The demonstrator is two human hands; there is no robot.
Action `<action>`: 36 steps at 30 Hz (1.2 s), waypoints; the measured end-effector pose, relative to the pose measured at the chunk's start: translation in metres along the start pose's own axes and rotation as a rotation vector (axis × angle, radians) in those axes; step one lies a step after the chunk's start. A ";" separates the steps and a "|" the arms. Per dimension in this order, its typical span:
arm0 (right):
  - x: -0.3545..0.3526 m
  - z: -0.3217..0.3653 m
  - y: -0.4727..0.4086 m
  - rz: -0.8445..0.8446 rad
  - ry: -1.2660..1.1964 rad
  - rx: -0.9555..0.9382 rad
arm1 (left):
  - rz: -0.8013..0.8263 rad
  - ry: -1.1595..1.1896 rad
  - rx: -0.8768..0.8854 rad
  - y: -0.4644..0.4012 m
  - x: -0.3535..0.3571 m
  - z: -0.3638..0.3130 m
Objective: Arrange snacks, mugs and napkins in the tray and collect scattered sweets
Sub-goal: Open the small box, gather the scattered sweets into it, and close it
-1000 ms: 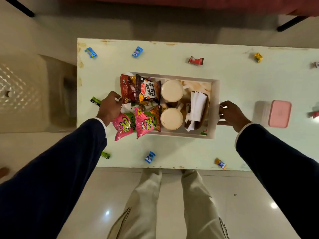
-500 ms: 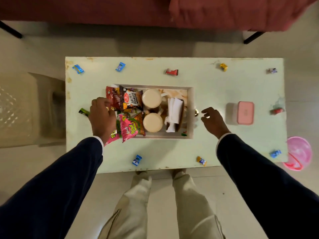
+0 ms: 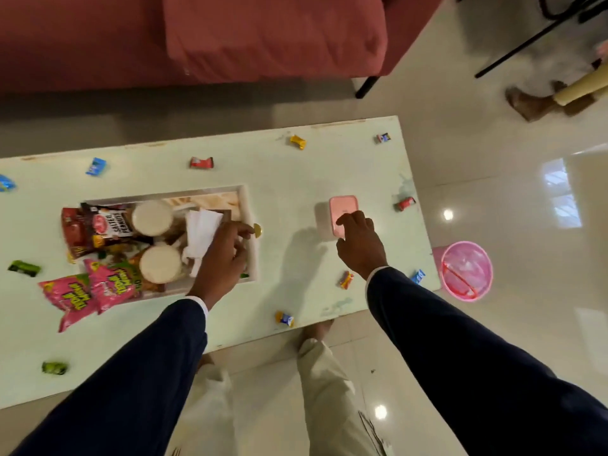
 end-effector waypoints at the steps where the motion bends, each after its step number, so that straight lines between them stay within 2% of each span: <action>1: -0.002 -0.011 -0.003 -0.013 0.035 -0.021 | 0.029 -0.006 -0.019 -0.001 0.021 -0.005; 3: -0.004 -0.030 -0.009 -0.042 0.087 -0.029 | 0.054 -0.031 -0.038 -0.004 0.055 -0.015; 7: 0.005 -0.055 -0.022 -0.076 0.040 0.061 | 0.100 -0.074 -0.089 -0.014 0.112 -0.031; 11: 0.039 -0.056 -0.039 0.012 -0.096 0.133 | 0.107 -0.076 -0.130 -0.019 0.140 -0.033; 14: 0.053 -0.058 -0.046 -0.013 -0.178 0.145 | 0.139 -0.054 -0.144 -0.019 0.146 -0.033; 16: 0.053 -0.063 -0.046 -0.014 -0.333 0.156 | 0.146 -0.011 -0.181 -0.021 0.146 -0.033; 20: 0.034 -0.060 -0.010 0.069 -0.890 0.115 | 0.136 0.251 -0.368 -0.020 0.149 -0.045; 22: 0.014 -0.053 0.028 0.106 -0.976 0.043 | 0.174 0.354 -0.473 -0.011 0.154 -0.063; 27: -0.042 -0.027 0.112 0.100 -1.053 0.053 | 0.300 0.452 -0.632 0.040 0.163 -0.116; 31: -0.098 -0.003 0.136 0.062 -1.023 0.026 | 0.213 0.579 -0.693 0.080 0.143 -0.169; 33: -0.120 0.006 0.133 0.018 -0.978 -0.006 | 0.148 0.691 -0.691 0.085 0.133 -0.190; 36: -0.163 0.023 0.141 -0.046 -0.889 -0.082 | 0.116 0.737 -0.649 0.101 0.108 -0.230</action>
Point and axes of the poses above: each hand's wrist, its own y-axis away from the middle knuckle, its own x-axis out of the palm, z = x × y, the point moved 6 cm from there along -y, towards the middle knuckle, and after that the axes turned 13 degrees about -x, right-handed, at the moved point
